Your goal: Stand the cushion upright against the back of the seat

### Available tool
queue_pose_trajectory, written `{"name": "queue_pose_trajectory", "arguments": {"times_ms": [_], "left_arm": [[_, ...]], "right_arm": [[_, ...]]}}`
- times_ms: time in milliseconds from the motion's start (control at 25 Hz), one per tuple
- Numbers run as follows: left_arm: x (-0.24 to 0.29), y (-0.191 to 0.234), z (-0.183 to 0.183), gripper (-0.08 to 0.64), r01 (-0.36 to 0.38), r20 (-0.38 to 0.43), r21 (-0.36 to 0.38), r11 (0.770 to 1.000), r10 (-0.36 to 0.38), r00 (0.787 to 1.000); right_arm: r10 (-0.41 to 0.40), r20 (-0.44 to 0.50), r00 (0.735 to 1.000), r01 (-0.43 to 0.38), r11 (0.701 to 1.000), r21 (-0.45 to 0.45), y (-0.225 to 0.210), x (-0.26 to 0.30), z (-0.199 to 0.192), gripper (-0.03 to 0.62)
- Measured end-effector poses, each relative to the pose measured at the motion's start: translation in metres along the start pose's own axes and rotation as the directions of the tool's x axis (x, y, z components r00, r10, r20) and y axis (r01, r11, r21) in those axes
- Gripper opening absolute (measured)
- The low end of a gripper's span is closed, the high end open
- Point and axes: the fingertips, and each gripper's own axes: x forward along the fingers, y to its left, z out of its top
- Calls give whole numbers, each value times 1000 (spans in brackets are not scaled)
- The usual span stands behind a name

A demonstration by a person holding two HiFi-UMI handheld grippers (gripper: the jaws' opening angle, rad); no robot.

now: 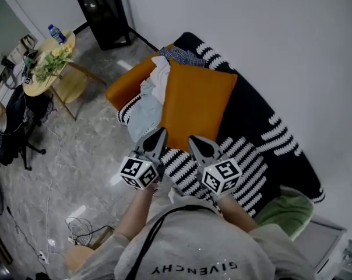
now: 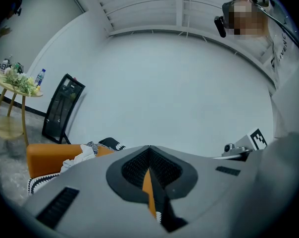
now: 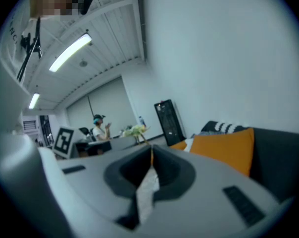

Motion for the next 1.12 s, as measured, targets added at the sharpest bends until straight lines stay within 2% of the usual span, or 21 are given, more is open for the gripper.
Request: {"name": "queue_pose_trajectory", "arguments": {"times_ms": [320, 640, 960, 1120], "left_arm": [[32, 8, -11, 25, 41, -48, -5, 999, -41, 998], [73, 35, -17, 26, 73, -94, -18, 997, -74, 993], [141, 83, -34, 26, 118, -175, -15, 993, -119, 977], [177, 119, -43, 28, 117, -205, 3, 993, -114, 972]], "right_arm": [[-46, -8, 999, 47, 998, 39, -41, 12, 1, 20], [-142, -30, 989, 143, 987, 73, -83, 29, -2, 20], [-281, -52, 958, 286, 945, 159, -159, 55, -5, 20], [-366, -57, 929, 370, 912, 179, -209, 68, -5, 21]]}}
